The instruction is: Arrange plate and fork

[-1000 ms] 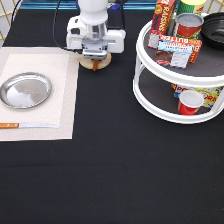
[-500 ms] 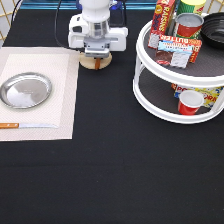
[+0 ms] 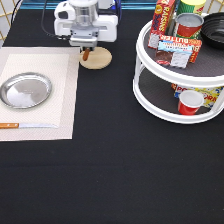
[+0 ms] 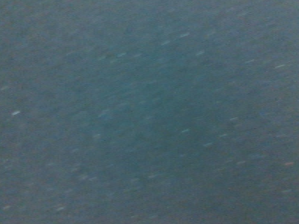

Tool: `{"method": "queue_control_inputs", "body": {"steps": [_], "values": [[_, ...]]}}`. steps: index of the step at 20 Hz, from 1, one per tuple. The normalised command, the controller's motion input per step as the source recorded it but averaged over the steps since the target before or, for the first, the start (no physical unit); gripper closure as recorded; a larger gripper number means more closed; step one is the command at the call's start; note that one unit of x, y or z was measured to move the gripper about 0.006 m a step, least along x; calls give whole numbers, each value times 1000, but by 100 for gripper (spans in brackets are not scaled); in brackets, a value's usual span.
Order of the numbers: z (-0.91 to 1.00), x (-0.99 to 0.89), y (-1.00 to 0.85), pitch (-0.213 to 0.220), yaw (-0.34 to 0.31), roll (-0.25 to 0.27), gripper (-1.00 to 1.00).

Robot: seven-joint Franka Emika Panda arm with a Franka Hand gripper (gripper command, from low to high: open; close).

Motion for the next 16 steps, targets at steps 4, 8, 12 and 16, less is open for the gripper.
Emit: {"method": "queue_control_inputs", "body": {"steps": [4, 8, 12, 16], "values": [[162, 0, -799, 0, -33, 61, 100], [136, 0, -731, 0, -72, 42, 100], [145, -1, -647, 0, -115, 23, 100], [141, -6, -606, 0, -133, 24, 100]]}}
